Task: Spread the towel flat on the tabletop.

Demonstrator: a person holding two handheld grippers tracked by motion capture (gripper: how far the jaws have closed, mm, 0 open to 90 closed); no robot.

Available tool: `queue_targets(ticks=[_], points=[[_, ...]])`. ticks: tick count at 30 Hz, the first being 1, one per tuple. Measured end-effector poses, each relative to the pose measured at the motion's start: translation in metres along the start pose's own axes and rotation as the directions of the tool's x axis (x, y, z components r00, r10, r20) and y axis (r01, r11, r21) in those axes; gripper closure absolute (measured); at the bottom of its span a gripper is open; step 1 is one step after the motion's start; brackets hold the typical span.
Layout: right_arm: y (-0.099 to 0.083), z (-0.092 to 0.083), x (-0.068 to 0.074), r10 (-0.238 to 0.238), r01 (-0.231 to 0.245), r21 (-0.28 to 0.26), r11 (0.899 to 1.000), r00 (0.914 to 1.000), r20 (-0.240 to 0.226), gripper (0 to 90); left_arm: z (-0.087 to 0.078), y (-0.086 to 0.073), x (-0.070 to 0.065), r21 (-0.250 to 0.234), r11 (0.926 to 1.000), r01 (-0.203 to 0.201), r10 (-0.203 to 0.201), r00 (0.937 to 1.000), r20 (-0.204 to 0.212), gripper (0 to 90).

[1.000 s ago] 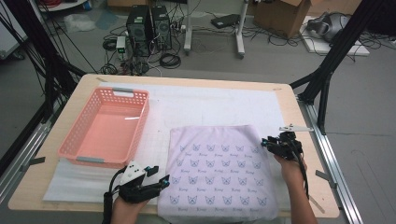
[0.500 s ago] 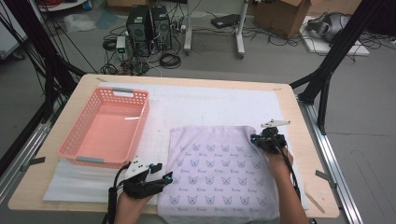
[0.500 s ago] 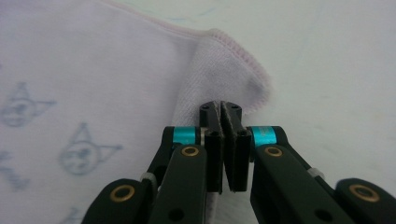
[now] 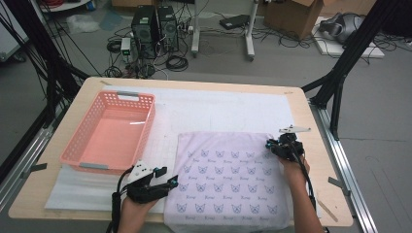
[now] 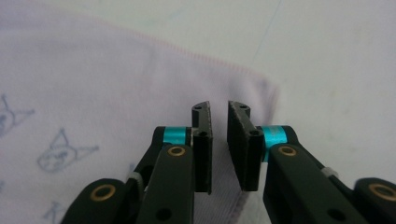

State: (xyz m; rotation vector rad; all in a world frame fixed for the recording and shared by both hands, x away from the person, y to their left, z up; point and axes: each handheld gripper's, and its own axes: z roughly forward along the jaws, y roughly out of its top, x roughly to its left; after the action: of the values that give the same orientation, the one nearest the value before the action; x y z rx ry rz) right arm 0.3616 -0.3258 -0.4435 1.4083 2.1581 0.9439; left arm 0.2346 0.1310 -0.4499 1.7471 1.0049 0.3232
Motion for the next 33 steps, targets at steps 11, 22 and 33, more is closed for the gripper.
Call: queue_targets(ticks=[11, 22, 33], points=[[-0.029, -0.045, -0.011, 0.022, -0.021, -0.101, 0.995, 0.9997, 0.006, 77.9, 0.027, 0.024, 0.008, -0.014, 0.9996, -0.023, 0.023, 0.9997, 0.007, 51.0], [-0.071, -0.078, 0.008, -0.007, 0.001, -0.074, 0.997, 0.9965, -0.083, 70.4, 0.082, 0.054, 0.023, 0.081, 0.9962, -0.031, 0.04, 0.9921, -0.119, 61.7], [-0.077, -0.083, 0.012, -0.018, 0.007, -0.102, 0.995, 0.9934, -0.114, 66.9, 0.1, 0.055, 0.031, 0.186, 0.9794, -0.077, 0.124, 0.9598, -0.252, 80.7]])
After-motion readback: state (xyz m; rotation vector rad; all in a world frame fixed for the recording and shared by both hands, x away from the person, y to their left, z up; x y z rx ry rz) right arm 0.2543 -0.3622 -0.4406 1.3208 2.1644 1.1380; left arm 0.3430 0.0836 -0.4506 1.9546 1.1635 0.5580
